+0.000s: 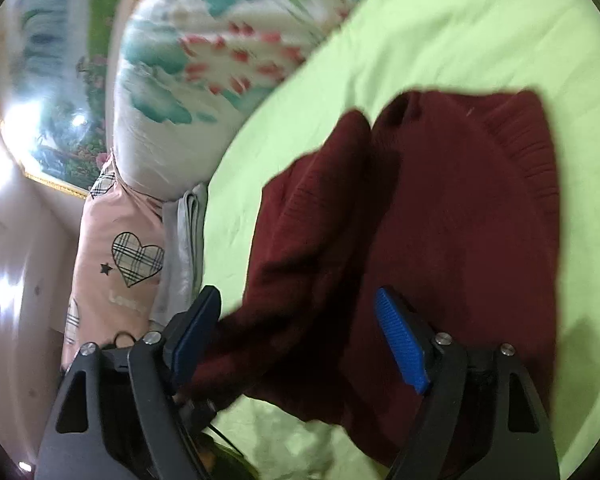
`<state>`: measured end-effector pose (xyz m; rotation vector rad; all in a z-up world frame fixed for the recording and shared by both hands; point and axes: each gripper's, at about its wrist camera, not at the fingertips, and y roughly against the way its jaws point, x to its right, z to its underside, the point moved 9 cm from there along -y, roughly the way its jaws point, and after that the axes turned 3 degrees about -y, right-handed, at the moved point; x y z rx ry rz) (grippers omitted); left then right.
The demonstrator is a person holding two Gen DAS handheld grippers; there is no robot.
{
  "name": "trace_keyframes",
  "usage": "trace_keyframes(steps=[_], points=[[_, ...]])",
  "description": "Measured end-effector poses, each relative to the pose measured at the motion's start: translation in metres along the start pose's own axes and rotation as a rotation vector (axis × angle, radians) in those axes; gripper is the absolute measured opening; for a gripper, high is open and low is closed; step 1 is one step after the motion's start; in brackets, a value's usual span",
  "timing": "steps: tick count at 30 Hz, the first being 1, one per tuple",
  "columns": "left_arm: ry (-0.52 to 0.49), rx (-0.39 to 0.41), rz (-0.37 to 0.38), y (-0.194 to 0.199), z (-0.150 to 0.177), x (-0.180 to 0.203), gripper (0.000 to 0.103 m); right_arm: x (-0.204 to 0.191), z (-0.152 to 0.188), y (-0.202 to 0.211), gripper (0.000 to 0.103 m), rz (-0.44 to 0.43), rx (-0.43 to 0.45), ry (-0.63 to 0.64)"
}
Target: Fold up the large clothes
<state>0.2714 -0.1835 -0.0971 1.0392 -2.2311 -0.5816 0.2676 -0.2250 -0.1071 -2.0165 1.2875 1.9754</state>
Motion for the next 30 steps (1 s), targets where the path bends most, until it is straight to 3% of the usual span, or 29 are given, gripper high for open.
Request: trace_keyframes(steps=[4, 5, 6, 7, 9, 14, 17, 20, 22, 27, 30], points=[[-0.033, -0.015, -0.015, -0.005, 0.007, 0.004, 0.008, 0.005, -0.016, -0.033, 0.079, -0.003, -0.062, -0.048], [-0.034, -0.018, -0.016, -0.005, 0.008, 0.004, 0.008, 0.003, -0.02, -0.037, 0.067, 0.002, -0.06, -0.041], [-0.033, -0.02, -0.015, -0.003, 0.011, 0.004, 0.008, -0.001, -0.024, -0.039, 0.04, 0.01, -0.053, -0.016], [-0.031, -0.019, -0.014, -0.002, 0.011, 0.004, 0.008, -0.004, -0.027, -0.044, 0.025, 0.029, -0.057, 0.007], [-0.033, -0.016, -0.012, 0.0, 0.009, 0.006, 0.008, -0.006, -0.029, -0.047, 0.017, 0.015, -0.07, 0.002], [-0.08, 0.038, 0.043, 0.015, -0.012, 0.04, 0.008, -0.047, -0.035, 0.002, 0.015, -0.004, 0.066, 0.173], [-0.14, 0.003, 0.066, -0.002, -0.006, 0.069, 0.009, -0.057, -0.033, 0.036, 0.015, 0.026, 0.149, 0.28], [-0.148, -0.107, 0.062, -0.044, 0.021, 0.077, 0.011, -0.018, -0.033, 0.042, 0.015, 0.135, 0.141, 0.277], [-0.132, -0.158, 0.072, -0.062, 0.035, 0.077, 0.011, 0.029, -0.031, 0.037, 0.015, 0.235, 0.112, 0.219], [-0.188, -0.188, 0.047, -0.071, 0.046, 0.08, 0.014, 0.06, -0.029, 0.038, 0.016, 0.168, 0.129, 0.131], [-0.178, -0.199, 0.086, -0.056, 0.043, 0.085, 0.035, 0.056, -0.031, 0.038, 0.019, 0.18, 0.139, 0.155]])
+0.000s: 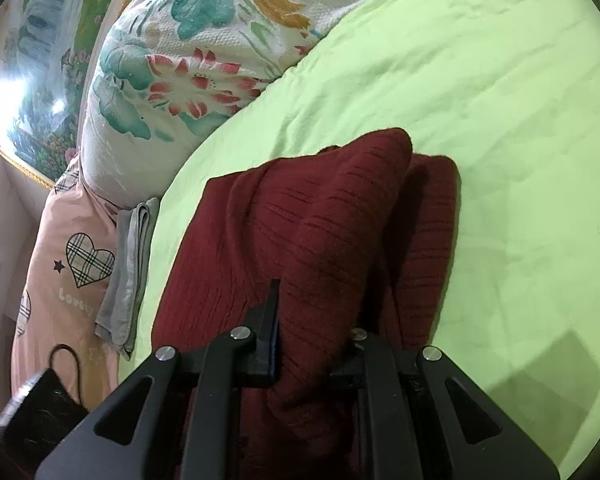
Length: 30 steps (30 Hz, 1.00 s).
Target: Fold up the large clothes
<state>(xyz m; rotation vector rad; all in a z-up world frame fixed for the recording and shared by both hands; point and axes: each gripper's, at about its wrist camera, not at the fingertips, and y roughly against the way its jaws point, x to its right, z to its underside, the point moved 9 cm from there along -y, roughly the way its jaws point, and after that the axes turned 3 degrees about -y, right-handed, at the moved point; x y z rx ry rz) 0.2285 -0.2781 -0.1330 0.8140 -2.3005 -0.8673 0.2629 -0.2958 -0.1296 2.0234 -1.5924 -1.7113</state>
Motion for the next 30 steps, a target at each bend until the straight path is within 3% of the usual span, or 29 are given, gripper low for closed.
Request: trace_keyframes(steps=[3, 5, 6, 7, 10, 13, 14, 15, 17, 20, 24, 30], points=[[0.029, 0.015, 0.039, 0.031, 0.001, 0.001, 0.044, -0.003, 0.002, 0.002, 0.02, 0.033, 0.003, 0.027], [0.062, 0.057, 0.037, 0.061, -0.001, -0.01, 0.063, -0.001, 0.003, 0.006, 0.02, 0.063, 0.012, 0.046], [0.08, 0.076, 0.03, 0.071, -0.003, -0.015, 0.077, 0.0, 0.003, 0.008, 0.023, 0.074, 0.014, 0.053], [0.121, 0.108, 0.002, 0.087, -0.006, -0.031, 0.083, 0.0, 0.005, 0.01, 0.025, 0.086, 0.014, 0.059], [0.193, 0.145, -0.06, 0.106, -0.014, -0.075, 0.084, 0.002, 0.007, 0.014, 0.036, 0.111, 0.014, 0.061], [0.266, 0.095, -0.134, 0.099, -0.012, -0.128, 0.084, -0.002, 0.007, 0.022, 0.045, 0.137, 0.019, 0.064], [0.288, 0.077, -0.118, 0.092, -0.012, -0.14, 0.084, -0.004, 0.008, 0.025, 0.055, 0.137, 0.026, 0.068], [0.318, 0.05, -0.096, 0.085, -0.008, -0.152, 0.084, -0.008, 0.007, 0.03, 0.072, 0.135, 0.041, 0.074], [0.389, -0.009, 0.017, 0.065, -0.001, -0.165, 0.084, -0.013, 0.006, 0.04, 0.087, 0.127, 0.079, 0.087], [0.475, -0.048, 0.125, 0.042, 0.002, -0.178, 0.084, -0.011, 0.006, 0.04, 0.087, 0.117, 0.072, 0.065], [0.509, -0.11, 0.232, 0.013, -0.005, -0.182, 0.085, 0.006, 0.009, 0.028, 0.087, 0.147, 0.015, 0.021], [0.436, -0.216, 0.265, -0.029, -0.013, -0.154, 0.085, 0.017, 0.009, 0.011, 0.087, 0.047, -0.028, -0.076]])
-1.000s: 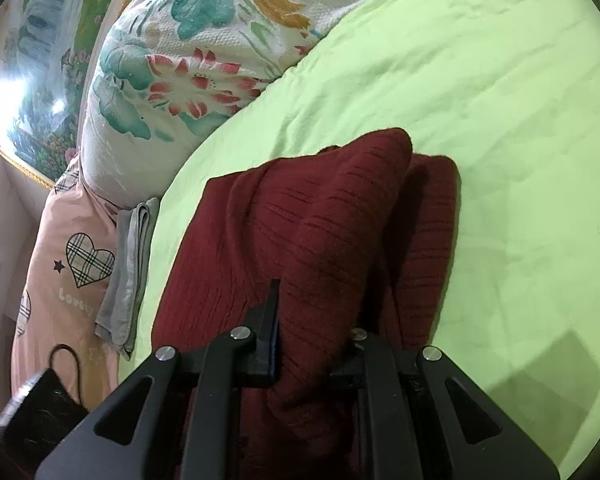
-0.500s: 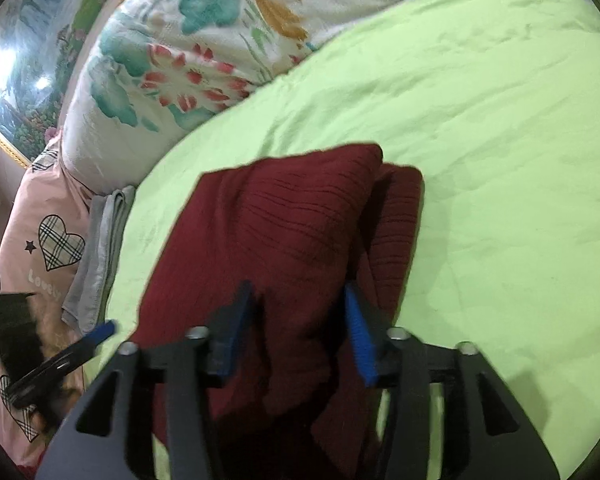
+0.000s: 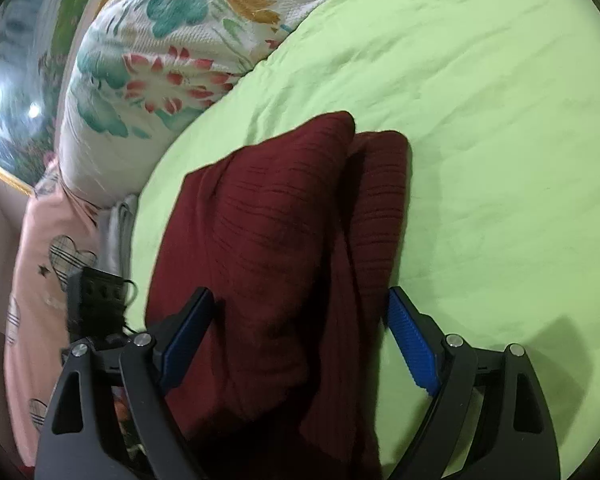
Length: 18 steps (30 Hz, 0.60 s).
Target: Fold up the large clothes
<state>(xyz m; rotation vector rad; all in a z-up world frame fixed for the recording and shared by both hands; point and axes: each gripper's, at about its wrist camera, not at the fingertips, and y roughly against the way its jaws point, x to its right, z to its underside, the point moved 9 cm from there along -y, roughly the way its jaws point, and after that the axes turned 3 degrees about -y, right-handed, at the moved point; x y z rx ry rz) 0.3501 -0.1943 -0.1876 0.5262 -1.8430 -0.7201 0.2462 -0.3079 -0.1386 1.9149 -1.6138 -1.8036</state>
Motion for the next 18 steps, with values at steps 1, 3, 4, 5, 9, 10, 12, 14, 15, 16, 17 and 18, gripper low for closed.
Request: trace_keyframes(steps=[1, 3, 4, 5, 9, 10, 12, 14, 15, 16, 17, 18], points=[[-0.019, -0.013, -0.018, -0.006, -0.001, 0.005, 0.083, 0.0, -0.001, -0.002, 0.087, -0.026, -0.007, -0.015], [-0.062, -0.008, -0.078, -0.013, -0.002, 0.012, 0.078, -0.002, 0.0, -0.006, 0.085, -0.047, -0.031, -0.018], [-0.075, -0.002, -0.091, -0.013, -0.003, 0.016, 0.073, -0.005, 0.001, -0.009, 0.081, -0.038, -0.044, 0.006], [-0.08, 0.007, -0.096, -0.01, -0.004, 0.018, 0.069, -0.006, 0.002, -0.011, 0.058, -0.026, -0.054, 0.021], [-0.092, 0.059, -0.107, 0.005, -0.001, 0.021, 0.05, -0.012, 0.009, -0.016, 0.035, -0.055, -0.069, 0.007], [-0.095, 0.077, -0.11, 0.011, 0.001, 0.022, 0.047, -0.02, 0.011, -0.012, 0.035, -0.045, -0.049, 0.035], [-0.097, 0.106, -0.115, 0.025, 0.008, 0.023, 0.044, -0.032, 0.012, -0.008, 0.032, -0.047, -0.028, 0.061], [-0.093, 0.139, -0.121, 0.042, 0.014, 0.023, 0.043, -0.05, 0.016, -0.005, 0.032, -0.06, -0.012, 0.094], [-0.088, 0.149, -0.124, 0.051, 0.018, 0.021, 0.043, -0.059, 0.018, -0.005, 0.032, -0.069, -0.009, 0.111], [-0.082, 0.163, -0.129, 0.061, 0.022, 0.019, 0.043, -0.071, 0.021, -0.007, 0.031, -0.08, -0.009, 0.13], [-0.077, 0.184, -0.136, 0.074, 0.026, 0.016, 0.043, -0.084, 0.024, -0.01, 0.031, -0.098, -0.012, 0.152], [-0.071, 0.206, -0.143, 0.089, 0.03, 0.012, 0.043, -0.093, 0.027, -0.013, 0.031, -0.114, -0.013, 0.165]])
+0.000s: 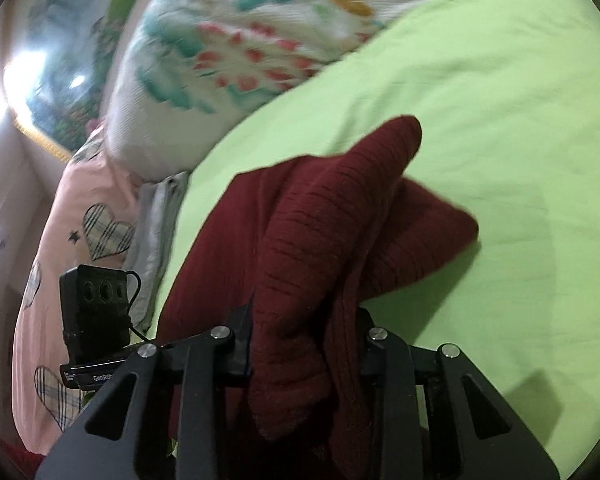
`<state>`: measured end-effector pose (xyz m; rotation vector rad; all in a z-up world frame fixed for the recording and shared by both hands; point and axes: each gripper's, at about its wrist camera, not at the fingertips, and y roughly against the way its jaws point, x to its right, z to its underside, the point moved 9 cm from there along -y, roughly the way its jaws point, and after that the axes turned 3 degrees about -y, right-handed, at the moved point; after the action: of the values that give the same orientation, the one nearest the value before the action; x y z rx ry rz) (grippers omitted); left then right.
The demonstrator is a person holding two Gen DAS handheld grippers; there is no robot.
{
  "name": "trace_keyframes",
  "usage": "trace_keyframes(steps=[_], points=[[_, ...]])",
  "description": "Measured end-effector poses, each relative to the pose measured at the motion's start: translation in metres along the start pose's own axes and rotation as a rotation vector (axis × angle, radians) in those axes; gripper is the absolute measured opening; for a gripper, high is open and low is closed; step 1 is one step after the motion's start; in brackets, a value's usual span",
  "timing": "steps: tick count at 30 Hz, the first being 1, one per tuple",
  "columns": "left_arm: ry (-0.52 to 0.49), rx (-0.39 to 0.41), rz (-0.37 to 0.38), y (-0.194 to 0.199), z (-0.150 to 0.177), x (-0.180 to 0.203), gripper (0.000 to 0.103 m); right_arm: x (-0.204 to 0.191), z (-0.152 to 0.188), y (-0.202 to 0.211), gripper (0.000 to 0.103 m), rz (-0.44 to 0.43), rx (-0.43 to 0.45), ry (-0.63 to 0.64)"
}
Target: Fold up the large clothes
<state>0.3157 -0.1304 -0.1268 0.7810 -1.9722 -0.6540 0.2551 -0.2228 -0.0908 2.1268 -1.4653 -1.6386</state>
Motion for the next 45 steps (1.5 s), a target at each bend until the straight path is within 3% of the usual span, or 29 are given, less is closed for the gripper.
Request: trace_keyframes(steps=[5, 8, 12, 14, 17, 22, 25, 29, 35, 37, 38, 39, 40, 41, 43, 45], points=[[0.008, 0.086, -0.107, 0.076, 0.012, -0.04, 0.043, -0.062, 0.015, -0.045, 0.031, -0.129, -0.043, 0.072], [0.044, 0.095, -0.145, 0.101, 0.027, -0.073, 0.043, -0.081, 0.029, -0.076, 0.031, -0.183, -0.078, 0.075], [0.124, 0.045, -0.175, 0.095, 0.049, -0.134, 0.05, -0.072, 0.057, -0.125, 0.036, -0.142, -0.174, 0.035], [0.174, 0.076, -0.108, 0.101, 0.056, -0.143, 0.051, -0.062, 0.068, -0.136, 0.041, -0.112, -0.187, 0.008], [0.15, 0.084, -0.152, 0.105, 0.059, -0.142, 0.056, -0.057, 0.069, -0.132, 0.048, -0.126, -0.175, -0.023], [0.1, 0.088, -0.25, 0.123, 0.065, -0.133, 0.058, -0.058, 0.062, -0.115, 0.054, -0.05, -0.165, -0.001], [0.109, 0.142, -0.28, 0.146, 0.073, -0.118, 0.058, -0.059, 0.058, -0.085, 0.056, -0.006, -0.104, 0.027], [0.066, 0.239, -0.331, 0.186, 0.106, -0.098, 0.06, -0.069, 0.066, -0.049, 0.056, -0.019, -0.047, 0.066], [-0.063, 0.267, -0.45, 0.194, 0.149, -0.074, 0.06, -0.077, 0.096, -0.037, 0.056, -0.052, -0.077, 0.08], [-0.104, 0.26, -0.489, 0.18, 0.141, -0.068, 0.06, -0.077, 0.103, -0.051, 0.056, -0.017, -0.105, 0.082], [-0.138, 0.267, -0.519, 0.176, 0.138, -0.065, 0.061, -0.075, 0.105, -0.056, 0.055, -0.002, -0.12, 0.079], [-0.169, 0.273, -0.546, 0.17, 0.134, -0.063, 0.062, -0.073, 0.108, -0.061, 0.044, 0.005, -0.134, 0.074], [-0.202, 0.271, -0.578, 0.164, 0.134, -0.063, 0.062, -0.071, 0.111, -0.066, 0.03, 0.01, -0.146, 0.075], [-0.238, 0.265, -0.62, 0.157, 0.132, -0.064, 0.06, -0.07, 0.112, -0.07, 0.009, 0.025, -0.156, 0.081], [-0.31, 0.246, -0.668, 0.143, 0.13, -0.061, 0.042, -0.071, 0.109, -0.068, 0.007, 0.012, -0.144, 0.071], [-0.375, 0.243, -0.713, 0.14, 0.127, -0.05, 0.039, -0.072, 0.101, -0.056, 0.006, 0.0, -0.102, 0.073]])
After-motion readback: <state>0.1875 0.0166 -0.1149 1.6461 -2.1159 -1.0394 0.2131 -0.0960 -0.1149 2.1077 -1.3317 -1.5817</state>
